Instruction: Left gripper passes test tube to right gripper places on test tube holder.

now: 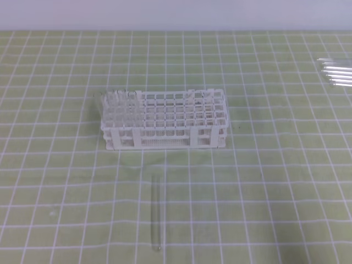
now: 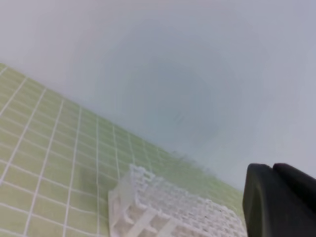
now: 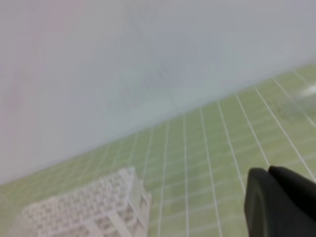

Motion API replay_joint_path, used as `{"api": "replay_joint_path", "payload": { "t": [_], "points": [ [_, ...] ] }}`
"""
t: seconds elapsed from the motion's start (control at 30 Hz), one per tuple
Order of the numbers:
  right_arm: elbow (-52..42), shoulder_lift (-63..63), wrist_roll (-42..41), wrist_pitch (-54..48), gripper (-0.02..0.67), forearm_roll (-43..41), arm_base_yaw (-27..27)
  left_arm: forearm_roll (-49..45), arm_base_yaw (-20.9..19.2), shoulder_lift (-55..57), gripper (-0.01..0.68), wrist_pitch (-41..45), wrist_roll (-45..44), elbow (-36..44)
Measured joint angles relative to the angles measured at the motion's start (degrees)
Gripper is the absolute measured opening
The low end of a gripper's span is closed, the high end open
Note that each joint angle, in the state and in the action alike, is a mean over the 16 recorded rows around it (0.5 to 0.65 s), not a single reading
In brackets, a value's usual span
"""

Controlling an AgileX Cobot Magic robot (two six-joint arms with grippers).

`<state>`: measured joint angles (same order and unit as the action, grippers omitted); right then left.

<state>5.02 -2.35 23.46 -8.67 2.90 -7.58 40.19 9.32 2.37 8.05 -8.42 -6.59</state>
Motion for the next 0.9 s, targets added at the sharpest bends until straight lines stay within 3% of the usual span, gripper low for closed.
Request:
{"api": "replay_joint_path", "payload": {
  "t": [0.53,0.73,0.9],
  "points": [
    [25.23,-24.07,-8.36,-30.77,-0.002,3.84,0.0,-6.19,0.03,32.09,0.0,25.86,-4.24,-24.47],
    [29.1,-29.85,-12.48,-35.03,-0.002,8.11,0.0,-8.67,0.93,42.13,0.0,33.78,-5.56,-28.92],
    [29.74,-34.24,-17.81,-35.29,-0.002,14.94,-0.01,-9.21,4.2,47.67,0.0,35.17,-4.62,-30.8]
  ]
}}
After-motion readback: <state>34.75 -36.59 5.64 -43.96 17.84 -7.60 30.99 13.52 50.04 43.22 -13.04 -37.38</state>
